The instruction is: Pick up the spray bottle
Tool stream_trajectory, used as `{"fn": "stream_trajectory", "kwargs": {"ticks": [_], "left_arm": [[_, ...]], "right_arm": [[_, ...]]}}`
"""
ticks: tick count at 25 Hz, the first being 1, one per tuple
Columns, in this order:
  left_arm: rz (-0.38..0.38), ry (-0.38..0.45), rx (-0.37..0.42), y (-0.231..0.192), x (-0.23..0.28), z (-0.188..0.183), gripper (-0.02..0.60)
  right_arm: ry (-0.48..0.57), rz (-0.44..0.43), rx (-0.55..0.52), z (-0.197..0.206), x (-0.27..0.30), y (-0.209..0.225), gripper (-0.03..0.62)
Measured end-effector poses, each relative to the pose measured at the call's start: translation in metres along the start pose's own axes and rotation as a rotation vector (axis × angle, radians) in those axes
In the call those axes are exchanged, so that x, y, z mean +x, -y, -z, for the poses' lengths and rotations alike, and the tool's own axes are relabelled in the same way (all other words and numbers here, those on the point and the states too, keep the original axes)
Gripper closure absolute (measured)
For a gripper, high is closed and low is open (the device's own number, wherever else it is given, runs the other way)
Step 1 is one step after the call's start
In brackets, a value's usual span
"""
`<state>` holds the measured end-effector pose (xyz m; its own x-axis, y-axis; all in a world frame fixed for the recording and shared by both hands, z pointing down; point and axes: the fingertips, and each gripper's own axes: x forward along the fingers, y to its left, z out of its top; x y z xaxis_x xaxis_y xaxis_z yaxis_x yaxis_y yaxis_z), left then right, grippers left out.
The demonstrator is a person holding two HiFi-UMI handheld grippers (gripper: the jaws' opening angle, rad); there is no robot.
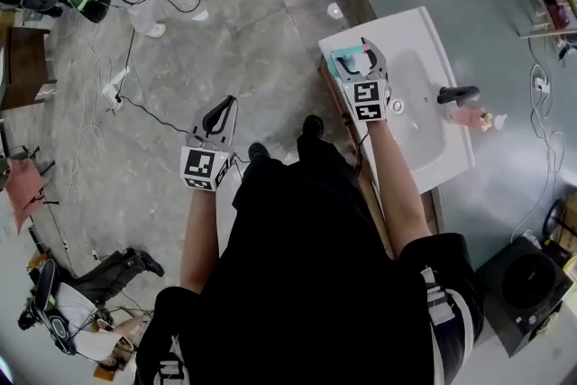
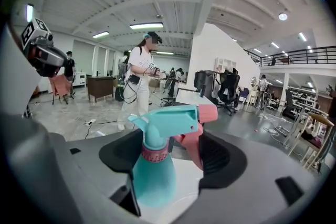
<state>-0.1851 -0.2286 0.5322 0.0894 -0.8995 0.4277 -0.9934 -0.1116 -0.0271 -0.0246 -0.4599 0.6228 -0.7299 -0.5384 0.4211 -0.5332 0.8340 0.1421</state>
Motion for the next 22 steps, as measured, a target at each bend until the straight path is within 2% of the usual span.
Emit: {"fn": "stream_trajectory", "kwargs": {"ticks": [3,11,15,22], "left_arm": [[0.023,-0.023,0.010,-0.002,-0.007,0.005,0.546],[0.049,0.027,0.007,-0.015,-0.035,0.017,0.546],[0.061,0.047,0.001,-0.030,-0.066,0.030,0.546],[0.058,0.032,0.002,-0.070,-0.129,0.058,0.546]], "right_arm": [[0.001,0.019,0.012,-0.003,-0.006,-0.006,0.246],[-0.003,0.081,0.029,-0.004,-0.030,-0.033,0.247],[-0.007,0.117,0.050,-0.007,-0.044,-0.061,0.247],[0.000,0.172,0.081,-0.019,-0.071,-0.118,0.247]]}}
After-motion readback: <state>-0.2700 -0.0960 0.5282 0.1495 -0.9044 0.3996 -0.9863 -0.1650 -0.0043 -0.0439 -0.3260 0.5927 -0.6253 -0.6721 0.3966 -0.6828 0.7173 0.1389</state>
